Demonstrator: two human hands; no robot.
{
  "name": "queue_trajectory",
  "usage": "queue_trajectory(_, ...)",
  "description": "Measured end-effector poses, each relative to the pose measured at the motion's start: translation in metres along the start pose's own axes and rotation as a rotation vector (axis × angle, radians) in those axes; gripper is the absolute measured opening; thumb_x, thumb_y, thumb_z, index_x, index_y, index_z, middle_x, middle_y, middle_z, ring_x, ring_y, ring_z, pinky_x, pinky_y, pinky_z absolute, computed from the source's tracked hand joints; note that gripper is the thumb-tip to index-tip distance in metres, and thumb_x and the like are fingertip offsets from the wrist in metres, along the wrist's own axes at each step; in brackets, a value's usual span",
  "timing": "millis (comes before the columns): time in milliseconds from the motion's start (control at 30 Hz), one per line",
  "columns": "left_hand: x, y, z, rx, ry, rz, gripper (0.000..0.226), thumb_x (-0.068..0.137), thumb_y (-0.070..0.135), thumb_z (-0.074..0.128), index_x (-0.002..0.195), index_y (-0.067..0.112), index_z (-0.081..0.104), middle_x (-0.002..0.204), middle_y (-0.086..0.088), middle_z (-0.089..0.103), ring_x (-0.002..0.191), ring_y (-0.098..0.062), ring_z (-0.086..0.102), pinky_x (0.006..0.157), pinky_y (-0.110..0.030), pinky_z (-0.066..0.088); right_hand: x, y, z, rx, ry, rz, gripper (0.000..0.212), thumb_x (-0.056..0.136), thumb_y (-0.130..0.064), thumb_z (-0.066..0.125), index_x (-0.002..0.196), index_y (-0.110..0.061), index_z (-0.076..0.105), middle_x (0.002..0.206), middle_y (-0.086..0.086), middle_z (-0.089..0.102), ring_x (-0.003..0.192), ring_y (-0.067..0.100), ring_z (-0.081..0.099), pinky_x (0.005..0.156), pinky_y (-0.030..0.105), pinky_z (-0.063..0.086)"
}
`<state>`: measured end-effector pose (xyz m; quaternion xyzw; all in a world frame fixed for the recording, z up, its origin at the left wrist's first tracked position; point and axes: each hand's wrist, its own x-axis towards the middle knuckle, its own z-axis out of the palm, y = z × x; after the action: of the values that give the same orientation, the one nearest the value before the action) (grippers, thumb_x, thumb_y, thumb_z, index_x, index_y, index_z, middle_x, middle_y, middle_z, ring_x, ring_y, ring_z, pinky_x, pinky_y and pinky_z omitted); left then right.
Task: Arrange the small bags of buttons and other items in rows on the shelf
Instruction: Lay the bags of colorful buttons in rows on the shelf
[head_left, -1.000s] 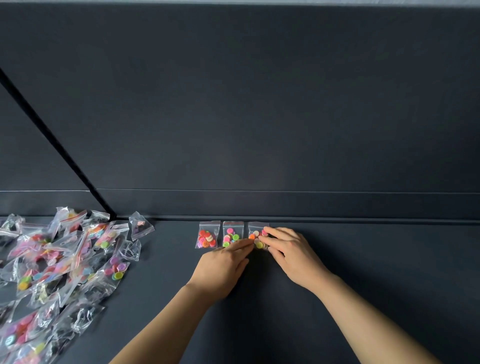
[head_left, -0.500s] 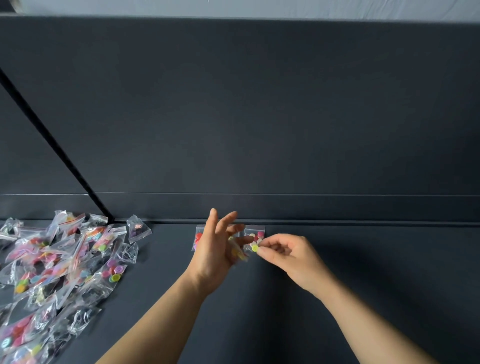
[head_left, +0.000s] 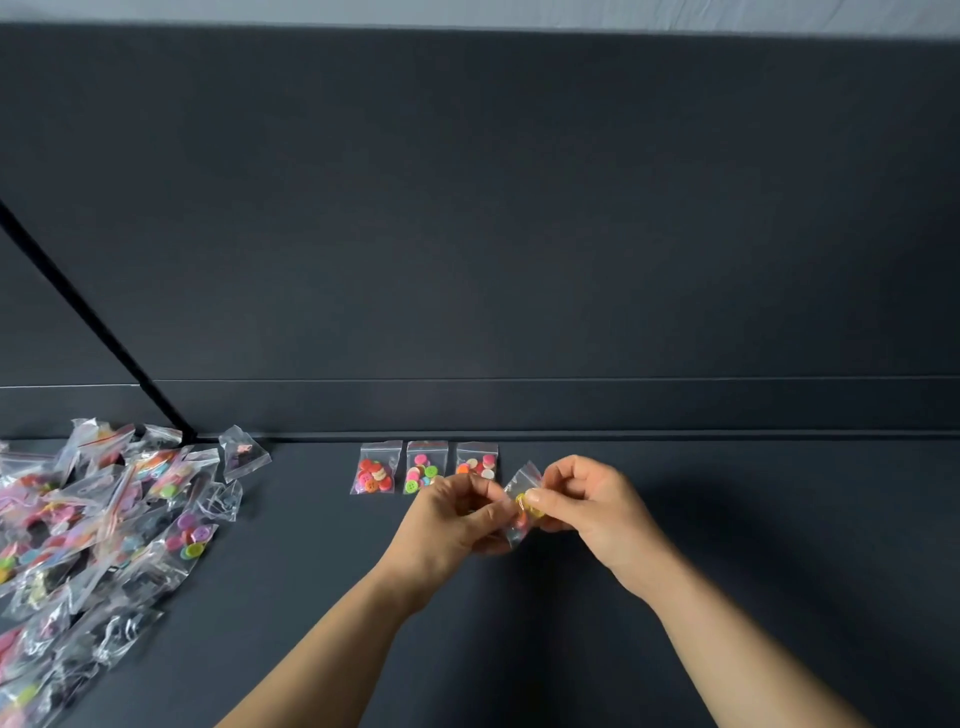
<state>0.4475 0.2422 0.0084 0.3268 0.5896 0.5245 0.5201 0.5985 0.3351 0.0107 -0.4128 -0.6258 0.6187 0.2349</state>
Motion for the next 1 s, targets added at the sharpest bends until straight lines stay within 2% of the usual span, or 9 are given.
queue_trajectory(133, 0.000, -0.002, 0.007, -0.018, 0.022, -0.022, 0.007, 0.088, 0.006, 0.064, 0.086, 0.000, 0.062, 0.076, -0.013, 0.070, 0.071, -0.022, 0.069, 0.069, -0.031, 0.058, 0.004, -0.001, -0.004, 0.110, 0.095, 0.001, 0.011, 0.083, -0.005, 0.070, 0.091, -0.009, 0.063, 0.080, 0.005, 0.072, 0.074, 0.017, 0.067, 0.073, 0.031, 0.058)
queue_trajectory(233, 0.003, -0.003, 0.014, -0.084, 0.080, 0.001, 0.009, 0.091, 0.007, 0.061, 0.086, 0.000, 0.061, 0.076, -0.013, 0.069, 0.072, -0.022, 0.069, 0.071, -0.032, 0.059, 0.004, 0.003, -0.005, 0.208, 0.087, 0.046, 0.014, 0.087, -0.016, 0.068, 0.099, -0.008, 0.066, 0.087, 0.008, 0.074, 0.078, 0.019, 0.070, 0.074, 0.034, 0.059)
queue_trajectory(367, 0.007, -0.003, 0.018, -0.063, 0.075, 0.016, 0.019, 0.087, 0.015, 0.066, 0.093, -0.001, 0.058, 0.084, -0.013, 0.070, 0.079, -0.021, 0.069, 0.077, -0.038, 0.059, 0.004, 0.006, -0.004, 0.167, 0.042, 0.055, 0.009, 0.087, -0.015, 0.067, 0.088, -0.007, 0.070, 0.080, 0.010, 0.074, 0.074, 0.021, 0.069, 0.071, 0.033, 0.058)
queue_trajectory(567, 0.009, -0.012, 0.015, -0.065, 0.139, -0.010, 0.011, 0.082, -0.002, 0.068, 0.086, 0.003, 0.059, 0.072, -0.011, 0.062, 0.064, -0.020, 0.067, 0.064, -0.031, 0.059, 0.014, 0.006, -0.009, 0.288, 0.123, 0.063, 0.012, 0.087, -0.012, 0.067, 0.091, 0.000, 0.068, 0.085, 0.013, 0.074, 0.073, 0.020, 0.069, 0.069, 0.031, 0.057)
queue_trajectory(667, 0.008, -0.013, 0.013, -0.121, 0.134, -0.019, 0.007, 0.083, 0.006, 0.070, 0.085, 0.006, 0.063, 0.074, -0.010, 0.066, 0.067, -0.020, 0.066, 0.063, -0.031, 0.058, 0.016, 0.006, -0.013, 0.288, 0.099, 0.074, 0.011, 0.088, -0.011, 0.066, 0.091, -0.001, 0.068, 0.085, 0.012, 0.074, 0.073, 0.018, 0.069, 0.066, 0.029, 0.057)
queue_trajectory(767, 0.009, -0.010, 0.016, -0.094, 0.121, -0.016, 0.016, 0.083, 0.021, 0.070, 0.083, 0.005, 0.068, 0.078, -0.010, 0.070, 0.069, -0.020, 0.066, 0.063, -0.032, 0.058, 0.015, 0.009, -0.009, 0.237, 0.066, 0.078, 0.010, 0.089, -0.013, 0.065, 0.092, -0.004, 0.069, 0.087, 0.011, 0.074, 0.077, 0.020, 0.070, 0.071, 0.032, 0.058)
queue_trajectory(867, 0.011, -0.008, 0.018, -0.077, 0.141, -0.010, 0.019, 0.085, 0.018, 0.068, 0.085, -0.001, 0.068, 0.076, -0.011, 0.070, 0.069, -0.018, 0.065, 0.061, -0.029, 0.057, 0.014, 0.009, -0.005, 0.223, 0.057, 0.070, 0.011, 0.090, -0.013, 0.064, 0.094, -0.004, 0.068, 0.089, 0.012, 0.074, 0.078, 0.021, 0.071, 0.074, 0.035, 0.059)
queue_trajectory(1000, 0.007, -0.009, 0.017, -0.065, 0.131, 0.002, 0.015, 0.088, 0.016, 0.065, 0.077, 0.006, 0.064, 0.075, -0.009, 0.069, 0.070, -0.018, 0.064, 0.063, -0.030, 0.056, 0.017, 0.010, -0.005, 0.278, 0.115, 0.060, 0.015, 0.088, -0.012, 0.066, 0.098, -0.001, 0.067, 0.092, 0.014, 0.074, 0.083, 0.026, 0.071, 0.075, 0.036, 0.059)
